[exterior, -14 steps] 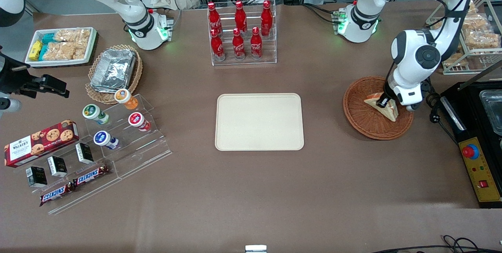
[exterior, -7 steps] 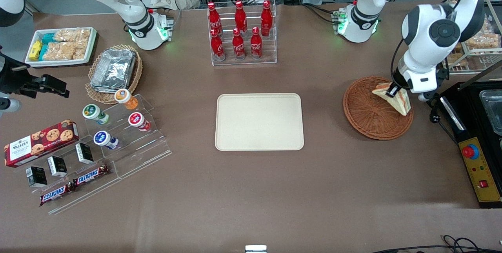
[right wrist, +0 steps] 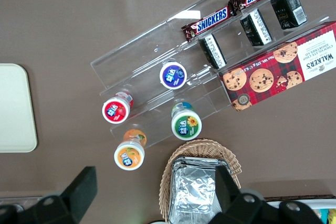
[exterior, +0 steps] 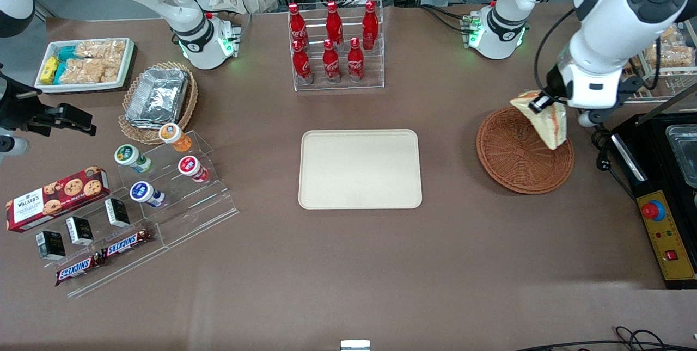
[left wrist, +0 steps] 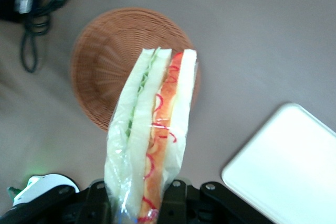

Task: Place sandwich from basket to tray
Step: 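Lift the sandwich up out of the basket with the left gripper, then carry the held sandwich over the cream tray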

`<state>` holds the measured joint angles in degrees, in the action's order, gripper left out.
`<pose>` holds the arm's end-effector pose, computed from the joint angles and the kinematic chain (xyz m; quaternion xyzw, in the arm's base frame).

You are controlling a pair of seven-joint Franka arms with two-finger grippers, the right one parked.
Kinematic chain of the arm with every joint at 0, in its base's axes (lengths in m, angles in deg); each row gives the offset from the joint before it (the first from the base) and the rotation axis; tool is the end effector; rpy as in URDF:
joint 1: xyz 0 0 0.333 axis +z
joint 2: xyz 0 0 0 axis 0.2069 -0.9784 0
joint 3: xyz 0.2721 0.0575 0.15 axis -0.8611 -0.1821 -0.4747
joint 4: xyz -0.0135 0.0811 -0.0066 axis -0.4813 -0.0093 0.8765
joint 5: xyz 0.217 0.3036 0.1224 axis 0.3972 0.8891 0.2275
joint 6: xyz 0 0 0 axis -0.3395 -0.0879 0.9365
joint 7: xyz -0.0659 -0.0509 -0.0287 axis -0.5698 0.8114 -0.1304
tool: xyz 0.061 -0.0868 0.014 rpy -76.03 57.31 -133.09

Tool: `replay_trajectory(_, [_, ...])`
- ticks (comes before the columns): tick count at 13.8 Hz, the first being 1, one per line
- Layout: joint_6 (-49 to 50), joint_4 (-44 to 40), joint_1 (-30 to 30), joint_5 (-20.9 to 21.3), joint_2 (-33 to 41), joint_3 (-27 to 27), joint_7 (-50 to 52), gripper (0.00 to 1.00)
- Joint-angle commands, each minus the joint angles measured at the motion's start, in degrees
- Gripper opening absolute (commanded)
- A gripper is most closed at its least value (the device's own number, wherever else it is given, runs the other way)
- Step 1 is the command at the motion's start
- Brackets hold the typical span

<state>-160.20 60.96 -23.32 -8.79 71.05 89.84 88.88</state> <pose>0.4786 -0.1415 0.5307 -0.9563 -0.2873 0.0342 0.0423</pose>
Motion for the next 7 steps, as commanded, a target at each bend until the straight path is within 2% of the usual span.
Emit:
replay_trajectory(1, [-0.8, -3.5, -9.6, -0.9, -4.9, -0.3, -0.8, 0.00])
replay_trajectory(3, [-2.3, -3.3, -16.8, -1.3, -8.3, -0.4, -4.9, 0.00])
replay_trajectory(7, [-11.1, -1.2, -21.5, -5.3, -12.0, -0.3, -9.1, 0.00])
